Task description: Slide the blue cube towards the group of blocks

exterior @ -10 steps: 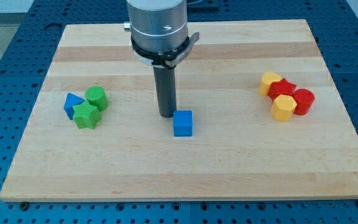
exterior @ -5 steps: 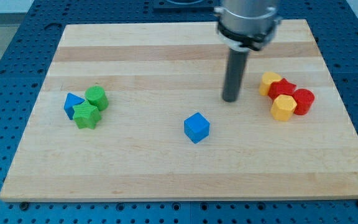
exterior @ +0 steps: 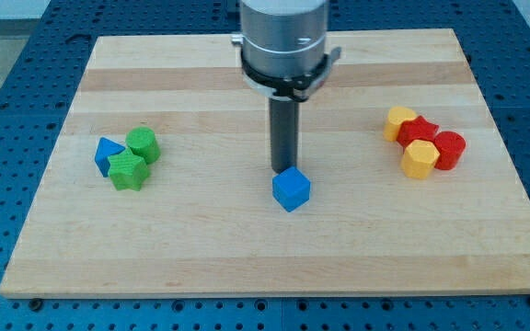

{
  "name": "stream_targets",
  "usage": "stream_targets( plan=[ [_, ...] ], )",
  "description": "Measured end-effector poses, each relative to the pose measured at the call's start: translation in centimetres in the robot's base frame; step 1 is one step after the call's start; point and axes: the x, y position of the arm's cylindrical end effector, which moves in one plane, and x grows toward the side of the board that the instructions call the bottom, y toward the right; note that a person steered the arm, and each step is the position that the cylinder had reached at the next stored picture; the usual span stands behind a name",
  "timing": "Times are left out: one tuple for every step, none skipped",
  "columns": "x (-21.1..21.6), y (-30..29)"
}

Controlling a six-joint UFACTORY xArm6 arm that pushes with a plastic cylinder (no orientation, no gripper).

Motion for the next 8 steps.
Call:
stream_targets(
  plan=[
    [2.0, 2.9],
    [3.0, 3.9],
    [2.7, 3.9],
    [2.2, 2.1],
    [2.2, 0.9],
    [3.1, 0.9],
    [3.0, 0.9],
    [1.5, 0.9]
  ],
)
